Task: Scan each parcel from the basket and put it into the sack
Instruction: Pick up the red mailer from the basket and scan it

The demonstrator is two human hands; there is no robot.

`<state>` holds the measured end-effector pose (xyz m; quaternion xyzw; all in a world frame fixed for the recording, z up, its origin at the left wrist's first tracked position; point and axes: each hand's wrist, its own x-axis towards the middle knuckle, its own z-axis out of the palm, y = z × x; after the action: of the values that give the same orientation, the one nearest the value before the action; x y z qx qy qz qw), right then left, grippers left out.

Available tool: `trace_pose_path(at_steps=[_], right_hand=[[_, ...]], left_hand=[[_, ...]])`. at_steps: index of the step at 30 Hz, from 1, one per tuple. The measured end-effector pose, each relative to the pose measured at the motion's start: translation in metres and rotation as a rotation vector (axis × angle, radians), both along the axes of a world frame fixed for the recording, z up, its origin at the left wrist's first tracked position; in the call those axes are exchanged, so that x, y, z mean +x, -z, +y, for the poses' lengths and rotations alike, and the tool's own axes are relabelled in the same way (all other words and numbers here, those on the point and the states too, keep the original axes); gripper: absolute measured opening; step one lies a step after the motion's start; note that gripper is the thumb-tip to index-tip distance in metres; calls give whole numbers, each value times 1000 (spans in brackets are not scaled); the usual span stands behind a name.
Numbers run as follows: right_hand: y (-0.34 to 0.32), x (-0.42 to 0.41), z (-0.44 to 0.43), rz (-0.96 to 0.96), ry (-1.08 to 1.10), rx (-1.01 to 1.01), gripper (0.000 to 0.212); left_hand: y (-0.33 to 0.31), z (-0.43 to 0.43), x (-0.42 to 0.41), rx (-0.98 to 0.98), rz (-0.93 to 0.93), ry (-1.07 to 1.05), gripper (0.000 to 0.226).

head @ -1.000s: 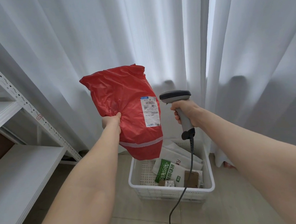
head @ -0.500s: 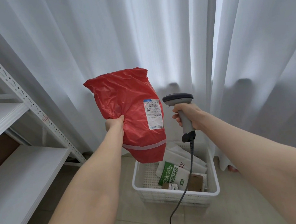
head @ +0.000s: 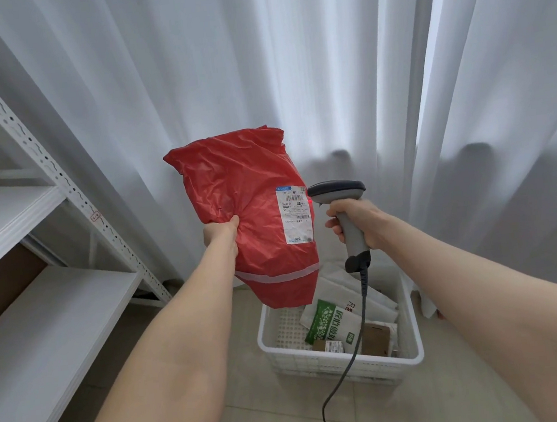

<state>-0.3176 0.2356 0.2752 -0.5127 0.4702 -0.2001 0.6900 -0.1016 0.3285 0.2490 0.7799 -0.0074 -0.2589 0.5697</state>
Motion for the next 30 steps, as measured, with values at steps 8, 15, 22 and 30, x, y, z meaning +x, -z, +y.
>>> trace_pose_path(at_steps=[8, 15, 22, 30], right_hand=[[21, 13, 27, -73, 102, 97, 24], [39, 4, 89, -162, 16, 252, 23], [66, 3, 175, -227, -22, 413, 16], [64, 46, 287, -147, -280, 367, 16]], left_hand=[[-1, 50, 11, -52, 15, -12, 54], [-1, 130, -20, -106, 48, -23, 63], [-4, 246, -63, -178, 111, 40, 58], [-4, 392, -46, -62, -38, -179, 63]])
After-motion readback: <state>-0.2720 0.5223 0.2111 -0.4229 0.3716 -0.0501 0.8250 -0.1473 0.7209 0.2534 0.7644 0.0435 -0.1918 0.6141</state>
